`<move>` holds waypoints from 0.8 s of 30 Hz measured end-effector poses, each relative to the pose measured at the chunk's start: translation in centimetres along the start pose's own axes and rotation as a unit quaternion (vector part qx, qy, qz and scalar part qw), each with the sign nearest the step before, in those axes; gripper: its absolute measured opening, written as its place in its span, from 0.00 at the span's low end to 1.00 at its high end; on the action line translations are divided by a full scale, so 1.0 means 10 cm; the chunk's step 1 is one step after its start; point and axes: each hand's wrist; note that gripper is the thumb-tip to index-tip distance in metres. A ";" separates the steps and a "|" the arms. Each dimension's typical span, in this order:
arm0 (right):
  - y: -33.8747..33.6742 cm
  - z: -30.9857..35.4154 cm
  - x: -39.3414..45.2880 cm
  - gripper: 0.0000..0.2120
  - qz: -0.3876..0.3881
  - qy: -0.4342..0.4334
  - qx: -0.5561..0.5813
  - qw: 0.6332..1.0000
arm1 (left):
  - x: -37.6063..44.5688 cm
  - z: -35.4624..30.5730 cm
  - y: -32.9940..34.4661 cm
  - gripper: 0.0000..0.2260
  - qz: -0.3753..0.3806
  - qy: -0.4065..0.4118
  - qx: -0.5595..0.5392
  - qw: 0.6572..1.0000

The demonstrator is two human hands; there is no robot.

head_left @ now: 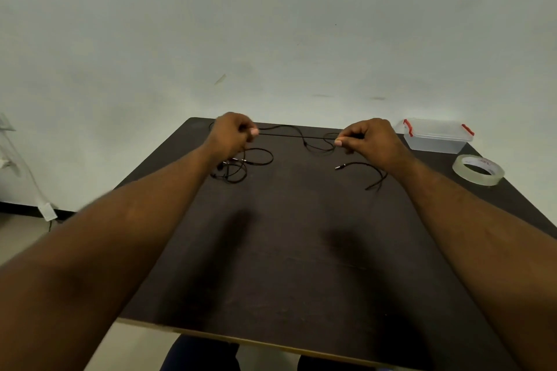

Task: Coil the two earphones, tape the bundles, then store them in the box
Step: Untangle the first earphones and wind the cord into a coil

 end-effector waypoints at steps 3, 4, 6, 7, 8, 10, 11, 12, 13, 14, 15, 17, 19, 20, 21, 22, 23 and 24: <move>-0.10 -0.06 -0.01 0.03 0.001 0.012 0.009 1.000 | 0.03 0.27 -0.22 0.04 -0.031 -0.036 -0.011 0.999; -0.12 -0.08 -0.02 0.02 -0.004 0.013 0.013 1.000 | 0.04 0.34 -0.29 0.04 -0.040 -0.045 -0.009 0.998; -0.18 -0.16 -0.07 0.03 -0.020 0.014 0.001 1.000 | 0.05 0.46 -0.42 0.04 -0.054 -0.061 -0.002 0.997; -0.21 -0.21 -0.09 0.03 -0.025 0.019 -0.007 0.999 | 0.05 0.51 -0.48 0.04 -0.059 -0.068 0.001 0.996; -0.23 -0.26 -0.12 0.02 -0.026 0.027 -0.011 0.999 | 0.04 0.56 -0.53 0.04 -0.064 -0.074 0.004 0.995; -0.23 -0.32 -0.15 0.01 -0.021 0.041 -0.006 0.999 | 0.01 0.64 -0.56 0.04 -0.068 -0.081 0.014 0.994; -0.21 -0.33 -0.15 0.02 -0.021 0.044 -0.002 0.999 | 0.00 0.66 -0.54 0.05 -0.065 -0.085 0.025 0.994; -0.18 -0.33 -0.15 0.02 -0.026 0.045 0.004 0.999 | -0.01 0.65 -0.49 0.04 -0.053 -0.092 0.039 0.994; -0.15 -0.32 -0.15 0.03 -0.035 0.044 0.012 0.998 | -0.04 0.62 -0.41 0.03 -0.025 -0.102 0.045 0.993; -0.11 -0.29 -0.14 0.04 -0.043 0.039 0.018 0.998 | -0.06 0.55 -0.32 0.06 0.008 -0.114 0.045 0.992; -0.07 -0.26 -0.14 0.04 -0.046 0.032 0.018 0.998 | -0.08 0.46 -0.20 0.12 0.045 -0.122 0.038 0.991; 0.02 -0.20 -0.13 0.03 -0.034 0.020 0.010 0.999 | -0.12 0.20 0.04 0.21 0.100 -0.112 0.004 0.989; 0.11 -0.14 -0.12 0.04 -0.026 0.013 0.014 0.999 | -0.14 -0.10 0.26 0.21 0.120 -0.073 -0.053 0.989; 0.14 -0.12 -0.11 0.05 -0.027 0.010 0.014 0.999 | -0.15 -0.24 0.37 0.20 0.130 -0.056 -0.087 0.986; 0.17 -0.09 -0.10 0.05 -0.027 0.006 0.012 1.000 | -0.16 -0.37 0.46 0.20 0.140 -0.046 -0.120 0.982; 0.18 -0.07 -0.09 0.05 -0.024 0.001 0.009 1.000 | -0.17 -0.48 0.54 0.19 0.148 -0.043 -0.150 0.977; 0.20 -0.05 -0.09 0.04 -0.020 -0.005 0.007 1.000 | -0.18 -0.57 0.61 0.18 0.153 -0.044 -0.174 0.972; 0.20 -0.04 -0.08 0.04 -0.017 -0.010 0.005 1.000 | -0.19 -0.64 0.66 0.16 0.155 -0.045 -0.190 0.968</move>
Point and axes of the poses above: each hand's wrist, its own x-axis towards the middle knuckle, its own y-axis out of the palm, z = x × y, and after that the axes turned 6 degrees about -z, right-handed
